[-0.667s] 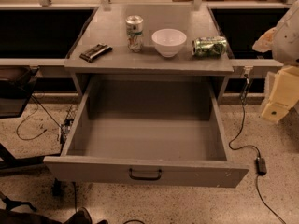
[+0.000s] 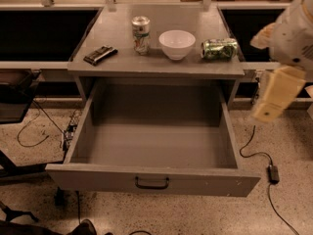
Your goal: Place rxbar blueberry into top drawer
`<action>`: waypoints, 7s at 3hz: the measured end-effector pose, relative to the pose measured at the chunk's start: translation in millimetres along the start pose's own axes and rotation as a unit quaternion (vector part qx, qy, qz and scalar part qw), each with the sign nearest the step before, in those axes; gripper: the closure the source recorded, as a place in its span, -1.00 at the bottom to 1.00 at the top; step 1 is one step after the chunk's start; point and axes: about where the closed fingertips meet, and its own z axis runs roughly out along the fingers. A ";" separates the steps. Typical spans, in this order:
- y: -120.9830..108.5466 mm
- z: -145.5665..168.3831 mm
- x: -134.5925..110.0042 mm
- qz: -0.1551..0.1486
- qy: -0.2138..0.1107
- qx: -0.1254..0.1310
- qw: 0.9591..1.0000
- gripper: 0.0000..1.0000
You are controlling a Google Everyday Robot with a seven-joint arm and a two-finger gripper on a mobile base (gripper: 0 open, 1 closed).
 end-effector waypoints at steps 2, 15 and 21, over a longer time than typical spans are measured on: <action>-9.0 21.9 -150.7 0.000 -0.138 0.057 0.989 -1.00; -104.5 155.2 -420.2 0.000 -0.155 0.098 0.983 -1.00; -185.6 279.3 -411.0 0.033 -0.101 0.079 0.991 -1.00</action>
Offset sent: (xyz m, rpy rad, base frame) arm 0.0837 0.2297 0.0292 0.3857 -0.2528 0.0558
